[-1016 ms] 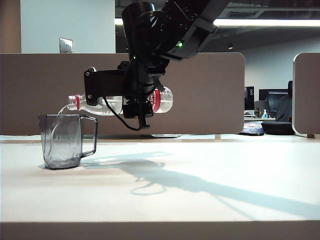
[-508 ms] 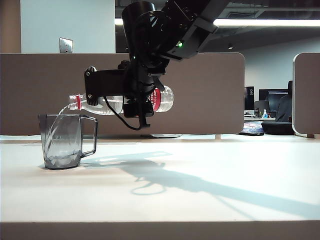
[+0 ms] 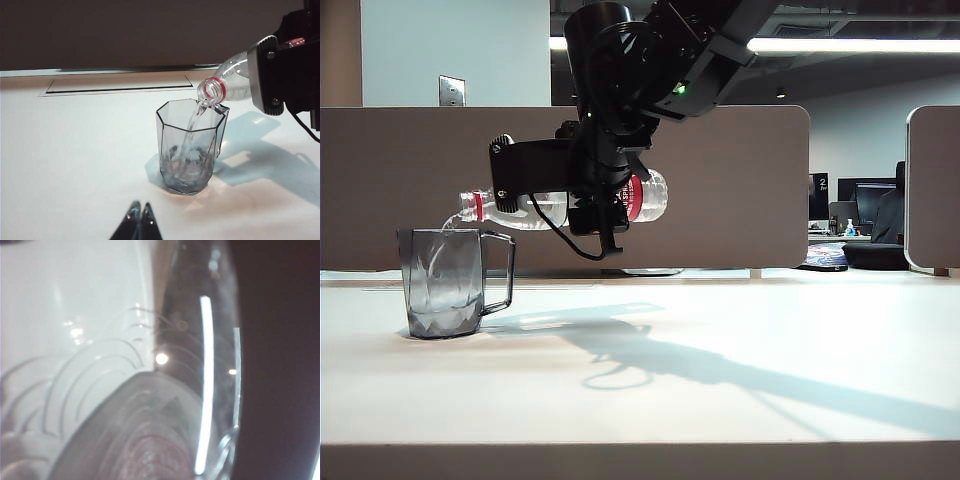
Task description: Pick up the mineral water bottle on the table and pour water into the mug until it's half full.
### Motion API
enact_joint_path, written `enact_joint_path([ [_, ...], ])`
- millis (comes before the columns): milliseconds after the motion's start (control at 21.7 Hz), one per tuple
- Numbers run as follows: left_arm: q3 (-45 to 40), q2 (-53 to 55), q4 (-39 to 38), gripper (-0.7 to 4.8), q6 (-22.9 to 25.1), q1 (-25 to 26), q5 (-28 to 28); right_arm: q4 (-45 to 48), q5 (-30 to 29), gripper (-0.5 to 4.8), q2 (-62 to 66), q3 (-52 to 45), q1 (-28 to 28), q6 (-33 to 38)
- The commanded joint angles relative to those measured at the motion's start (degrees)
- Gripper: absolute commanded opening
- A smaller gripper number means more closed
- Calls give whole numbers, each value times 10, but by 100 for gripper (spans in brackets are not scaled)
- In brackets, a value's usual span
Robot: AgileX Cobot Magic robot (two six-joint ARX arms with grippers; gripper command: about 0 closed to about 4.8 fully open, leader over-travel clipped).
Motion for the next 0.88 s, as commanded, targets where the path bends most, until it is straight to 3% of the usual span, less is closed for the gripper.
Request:
enact_joint_path([
  [46,2,0,3,-5,0,0,2,28,7,269,-9,5,-1,-1],
  [877,2,0,3,-5,0,0,2,32,15,269,-9,5,-2,-14],
])
